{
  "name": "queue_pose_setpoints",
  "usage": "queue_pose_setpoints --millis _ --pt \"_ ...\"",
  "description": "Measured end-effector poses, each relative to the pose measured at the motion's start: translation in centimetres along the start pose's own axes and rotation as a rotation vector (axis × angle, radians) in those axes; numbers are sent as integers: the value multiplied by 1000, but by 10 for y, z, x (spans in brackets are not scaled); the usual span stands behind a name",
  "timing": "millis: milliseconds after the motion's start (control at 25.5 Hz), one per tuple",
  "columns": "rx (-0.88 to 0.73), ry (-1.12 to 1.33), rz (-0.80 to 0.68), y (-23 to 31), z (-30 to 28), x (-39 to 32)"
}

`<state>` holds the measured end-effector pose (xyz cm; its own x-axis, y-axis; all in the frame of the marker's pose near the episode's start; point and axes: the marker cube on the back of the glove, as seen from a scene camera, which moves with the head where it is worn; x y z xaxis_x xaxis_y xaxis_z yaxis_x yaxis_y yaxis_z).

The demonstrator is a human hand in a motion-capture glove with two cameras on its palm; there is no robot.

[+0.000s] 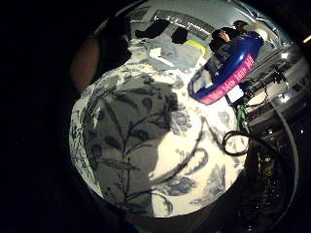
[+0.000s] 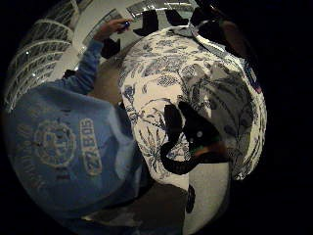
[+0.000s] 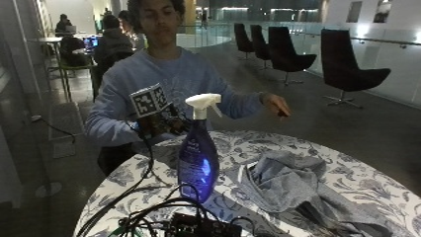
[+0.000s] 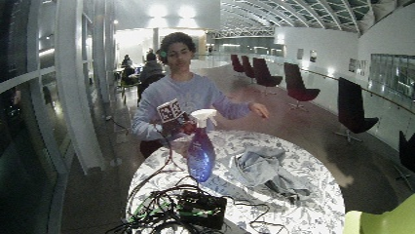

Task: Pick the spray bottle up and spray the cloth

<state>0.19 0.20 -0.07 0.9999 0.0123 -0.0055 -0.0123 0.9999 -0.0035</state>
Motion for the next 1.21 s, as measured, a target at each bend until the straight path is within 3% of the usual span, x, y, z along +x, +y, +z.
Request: queue_pose_setpoints --millis 666,979,1214 --pt "23 -12 75 13 -5 26" --pt "8 -317 233 27 -4 42" --pt "116 -584 343 30 -15 73"
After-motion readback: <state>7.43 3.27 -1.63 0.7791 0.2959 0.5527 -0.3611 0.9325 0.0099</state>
